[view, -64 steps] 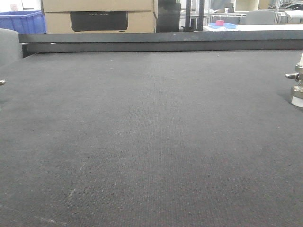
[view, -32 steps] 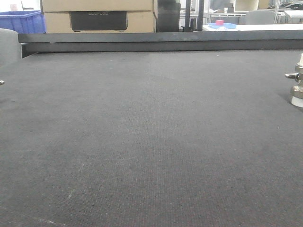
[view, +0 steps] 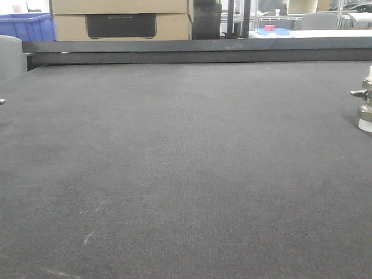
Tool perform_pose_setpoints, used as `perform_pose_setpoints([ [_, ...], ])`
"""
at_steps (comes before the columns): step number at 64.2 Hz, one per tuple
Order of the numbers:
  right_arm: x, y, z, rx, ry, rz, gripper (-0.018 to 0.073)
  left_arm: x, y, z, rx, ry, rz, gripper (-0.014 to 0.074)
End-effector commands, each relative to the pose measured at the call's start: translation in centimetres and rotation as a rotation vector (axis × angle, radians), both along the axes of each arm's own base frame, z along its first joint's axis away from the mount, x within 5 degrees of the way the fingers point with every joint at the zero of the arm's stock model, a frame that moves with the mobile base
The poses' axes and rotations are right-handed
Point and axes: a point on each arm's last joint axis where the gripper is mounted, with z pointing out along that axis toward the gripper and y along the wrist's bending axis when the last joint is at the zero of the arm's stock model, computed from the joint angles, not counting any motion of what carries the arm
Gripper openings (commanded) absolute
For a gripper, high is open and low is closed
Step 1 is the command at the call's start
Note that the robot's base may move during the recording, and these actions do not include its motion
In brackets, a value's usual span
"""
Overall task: Place valve from conveyor to right shelf box
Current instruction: 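Lower both grippers over the two silver valves on the conveyor, then close left and right grippers around one silver valve each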
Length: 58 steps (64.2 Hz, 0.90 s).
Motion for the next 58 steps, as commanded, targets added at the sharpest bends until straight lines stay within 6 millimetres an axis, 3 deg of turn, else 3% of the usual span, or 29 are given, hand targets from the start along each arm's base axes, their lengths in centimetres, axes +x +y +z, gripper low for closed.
perform_pose_setpoints([
  [1, 1.0, 0.0, 0.7, -0.005, 0.036, 0.0, 0.0481, 1.2, 0.0, 0.8, 0.001, 0.104, -0.002, 0.0498],
  [6, 1.9, 0.1, 0.8, -0.007, 0.079, 0.001, 0.0575, 2.3, 0.0, 1.7, -0.005, 0.187, -0.006, 0.0622],
  [14, 3.6, 0.1, 0.7, -0.008, 0.136, -0.001, 0.0568, 4.4, 0.0, 3.1, -0.03, 0.342, -0.015, 0.058],
  [22, 5.5, 0.3, 2.0, -0.019, 0.265, 0.014, 0.0568, 6.2, -0.1, 5.2, -0.077, 0.419, -0.026, 0.058],
  [36, 12.4, 0.9, 6.1, -0.048, 0.617, 0.061, 0.0568, 10.3, -0.7, 8.1, -0.104, 0.577, -0.054, 0.058],
  [48, 18.4, 1.1, 7.9, -0.107, 0.924, 0.078, 0.0568, 13.5, -0.9, 7.9, -0.099, 0.693, -0.057, 0.058],
  [58, 22.8, 0.6, 8.1, -0.163, 1.056, 0.039, 0.0568, 14.9, -0.9, 6.8, -0.095, 0.763, -0.048, 0.058],
])
